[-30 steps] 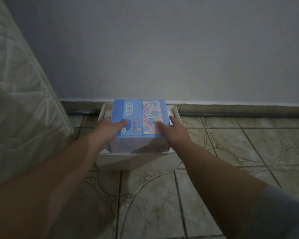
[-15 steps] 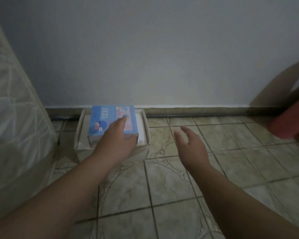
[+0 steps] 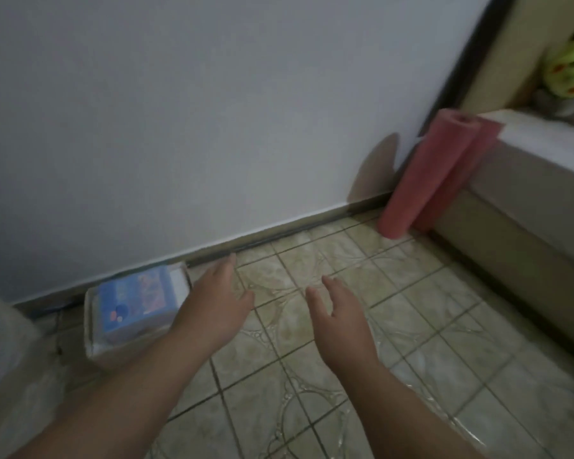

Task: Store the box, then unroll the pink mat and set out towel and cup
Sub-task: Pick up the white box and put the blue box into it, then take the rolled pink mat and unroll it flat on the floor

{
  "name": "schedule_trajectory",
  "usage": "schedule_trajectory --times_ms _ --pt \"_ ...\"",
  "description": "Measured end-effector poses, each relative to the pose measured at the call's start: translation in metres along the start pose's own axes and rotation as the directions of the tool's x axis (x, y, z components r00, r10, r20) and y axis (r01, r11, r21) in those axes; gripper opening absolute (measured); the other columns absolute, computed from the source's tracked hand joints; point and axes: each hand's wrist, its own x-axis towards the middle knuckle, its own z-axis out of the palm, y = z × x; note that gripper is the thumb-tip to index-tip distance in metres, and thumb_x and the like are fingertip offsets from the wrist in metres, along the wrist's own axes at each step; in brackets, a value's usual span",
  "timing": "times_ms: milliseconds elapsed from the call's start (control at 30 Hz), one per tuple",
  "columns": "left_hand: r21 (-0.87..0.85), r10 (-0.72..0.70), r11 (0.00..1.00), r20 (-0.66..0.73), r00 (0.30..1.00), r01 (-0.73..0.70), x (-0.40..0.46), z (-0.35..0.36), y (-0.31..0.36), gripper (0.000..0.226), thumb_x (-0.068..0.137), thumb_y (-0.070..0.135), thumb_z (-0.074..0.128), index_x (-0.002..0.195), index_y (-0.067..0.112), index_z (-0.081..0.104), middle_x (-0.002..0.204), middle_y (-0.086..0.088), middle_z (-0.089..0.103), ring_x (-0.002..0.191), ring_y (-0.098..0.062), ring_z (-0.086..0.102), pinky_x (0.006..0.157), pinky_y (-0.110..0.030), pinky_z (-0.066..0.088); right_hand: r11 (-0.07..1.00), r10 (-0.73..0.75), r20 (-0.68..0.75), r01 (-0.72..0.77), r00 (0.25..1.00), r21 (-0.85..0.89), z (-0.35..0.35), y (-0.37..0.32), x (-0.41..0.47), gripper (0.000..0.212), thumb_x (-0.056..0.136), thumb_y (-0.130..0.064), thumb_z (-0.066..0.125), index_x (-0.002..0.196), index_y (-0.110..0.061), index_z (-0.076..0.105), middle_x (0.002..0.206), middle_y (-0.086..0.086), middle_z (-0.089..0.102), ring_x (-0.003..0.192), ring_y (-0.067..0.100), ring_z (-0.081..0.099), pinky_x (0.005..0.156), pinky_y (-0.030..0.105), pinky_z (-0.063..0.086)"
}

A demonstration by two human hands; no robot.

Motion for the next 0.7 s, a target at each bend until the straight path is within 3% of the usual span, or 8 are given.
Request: schedule_trajectory --times_ms 200,367,700 --pt "-0.018 0.095 0.995 0.197 0.976 -0.094 -0.085 -0.017 0.154 0.068 0.09 0.036 0.055 0.148 0.022 0.022 0.154 -0.003 0.028 0.139 -0.02 0.03 0.112 -0.03 0.025 0.99 0.135 -0.073 -0.13 0.988 0.061 -0.158 -0.026 -0.086 0.059 0.091 -0.058 0.039 0.145 -0.033 0.036 0.156 -0.01 0.03 0.144 0.008 0.022 0.118 0.041 0.021" --pt "-0.047 0.179 0.984 0.236 0.955 -0.173 -0.141 -0.028 0.252 0.068 0.09 0.035 0.054 0.148 0.023 0.021 0.154 -0.001 0.028 0.14 -0.018 0.028 0.111 -0.03 0.024 0.979 0.203 -0.123 -0.198 0.971 0.05 -0.267 -0.031 -0.148 0.06 0.09 -0.062 0.037 0.144 -0.033 0.037 0.149 -0.008 0.041 0.136 0.011 0.038 0.112 0.04 0.033" --pt "0.034 0.23 0.967 0.308 0.923 -0.252 -0.163 -0.015 0.334 0.071 0.087 0.04 0.052 0.148 0.024 0.02 0.154 0.0 0.029 0.139 -0.023 0.031 0.113 -0.039 0.028 0.963 0.269 -0.18 -0.259 0.946 0.077 -0.352 -0.03 -0.171 0.062 0.09 -0.063 0.034 0.144 -0.032 0.036 0.15 -0.006 0.042 0.137 0.016 0.038 0.109 0.042 0.032"
